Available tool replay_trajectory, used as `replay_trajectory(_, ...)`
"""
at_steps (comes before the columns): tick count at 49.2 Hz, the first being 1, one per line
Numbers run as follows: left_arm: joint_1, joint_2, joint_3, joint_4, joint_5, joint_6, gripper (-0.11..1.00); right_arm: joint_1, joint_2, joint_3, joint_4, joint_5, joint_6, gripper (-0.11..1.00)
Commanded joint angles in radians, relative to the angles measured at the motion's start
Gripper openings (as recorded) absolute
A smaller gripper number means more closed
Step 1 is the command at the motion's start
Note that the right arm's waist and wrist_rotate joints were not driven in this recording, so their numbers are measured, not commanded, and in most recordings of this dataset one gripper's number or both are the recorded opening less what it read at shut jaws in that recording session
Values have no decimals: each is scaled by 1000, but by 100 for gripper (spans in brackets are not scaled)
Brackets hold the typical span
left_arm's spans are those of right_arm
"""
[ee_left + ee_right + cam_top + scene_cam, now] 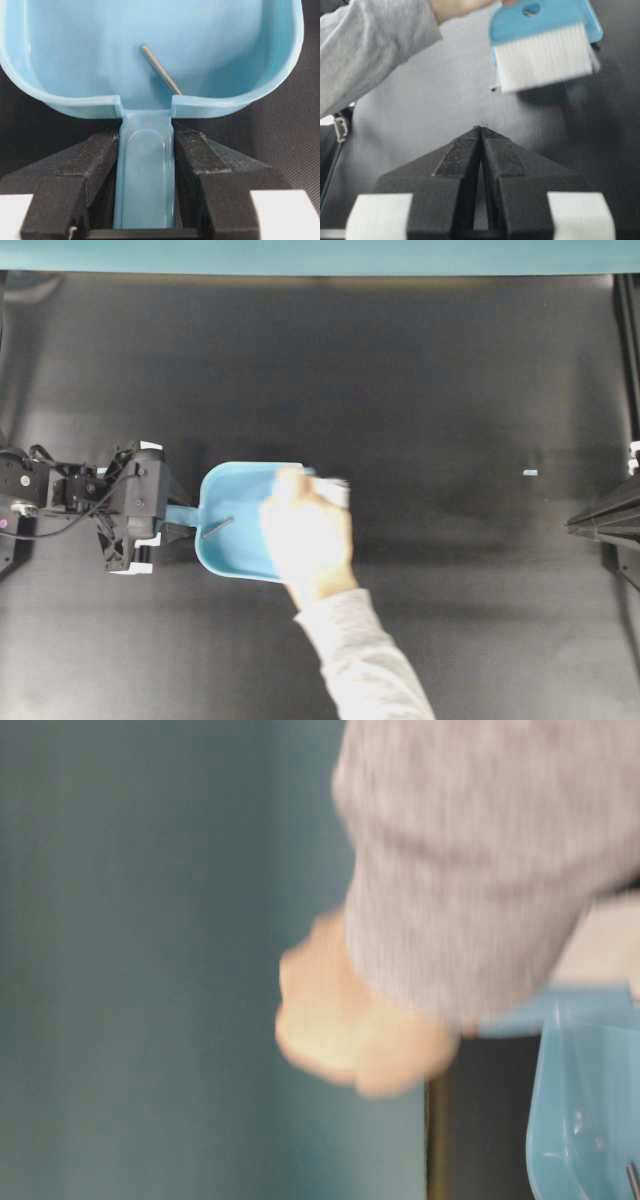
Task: Hold the dustpan with the left arm, while a human hand uses a hand brush to gather screws into the dustpan.
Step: 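Keep holding the dustpan with the left gripper as remaining screws are swept in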
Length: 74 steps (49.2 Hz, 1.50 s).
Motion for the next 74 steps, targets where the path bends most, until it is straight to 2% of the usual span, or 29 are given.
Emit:
replay_trajectory(1, 0, 12, -6, 3, 9, -3, 29, 0, 5, -5, -2, -9, 0, 0)
replay_trajectory(16, 11, 26, -3, 3, -5, -6, 29, 0, 5, -5, -2, -9, 2, 0)
replay_trajectory(30, 11, 26, 35, 2, -83, -9, 29, 0, 5, -5, -2, -9, 0, 0)
replay_trajectory(47, 28, 80, 28, 3, -144, -11, 29, 0, 3, -5, 0, -9, 0, 0)
replay_trajectory(58, 37, 170, 15, 3, -284, -17, 29, 0, 5, -5, 0, -9, 2, 0)
replay_trajectory(74, 40, 166, 58, 3, -486, -17, 29, 0, 3, -5, 0, -9, 0, 0)
